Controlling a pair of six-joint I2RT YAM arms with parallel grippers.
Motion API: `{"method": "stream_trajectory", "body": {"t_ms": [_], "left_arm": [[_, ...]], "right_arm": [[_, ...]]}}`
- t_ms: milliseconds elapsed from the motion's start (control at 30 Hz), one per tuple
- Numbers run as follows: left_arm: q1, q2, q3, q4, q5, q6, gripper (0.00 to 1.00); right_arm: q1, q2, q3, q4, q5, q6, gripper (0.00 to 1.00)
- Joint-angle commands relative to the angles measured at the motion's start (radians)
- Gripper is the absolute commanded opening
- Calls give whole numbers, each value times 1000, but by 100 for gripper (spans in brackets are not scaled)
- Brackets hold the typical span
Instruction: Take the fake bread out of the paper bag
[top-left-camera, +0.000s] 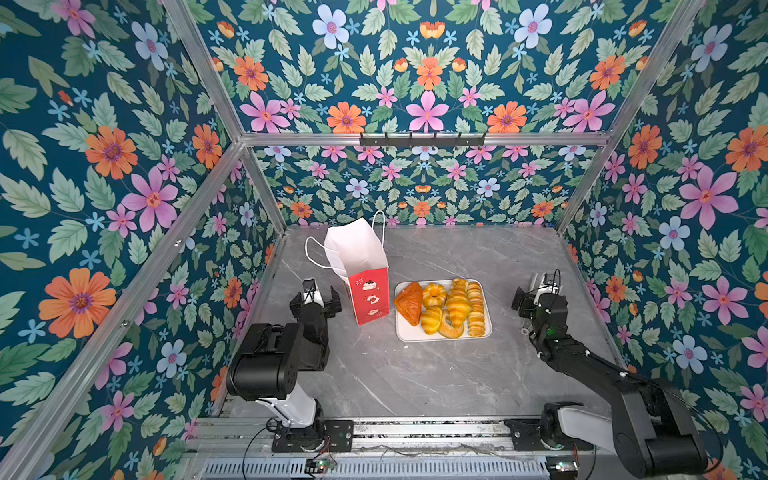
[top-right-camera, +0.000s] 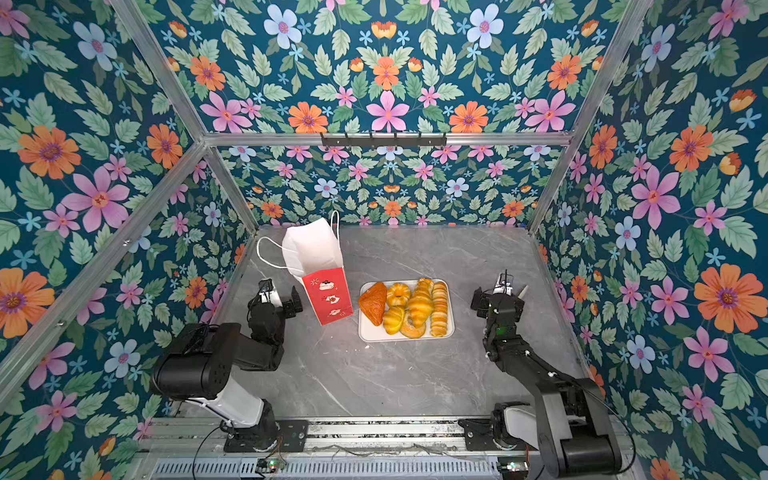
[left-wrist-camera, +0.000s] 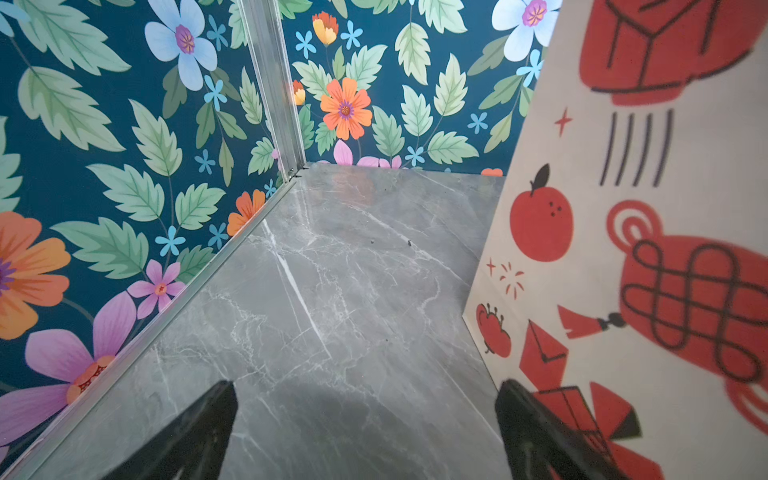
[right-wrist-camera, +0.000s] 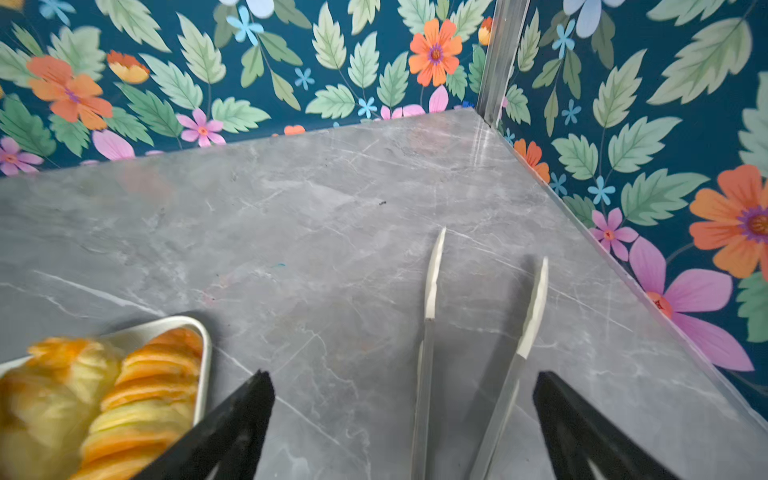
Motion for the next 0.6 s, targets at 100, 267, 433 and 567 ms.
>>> {"method": "stream_trajectory", "body": {"t_ms": [100,267,433,567], "left_arm": [[1,0,1,34,-1,13,100],[1,0,1,35,-1,13,100],[1,0,1,34,-1,13,100],[0,0,1,33,-1,12,100]], "right_arm": [[1,146,-22,240,53,-33,99],[-26,146,-28,238,-6,-20,97],[-60,185,-51,307,-69,1,99],[-65,183,-50,288,-74,5,99]]}}
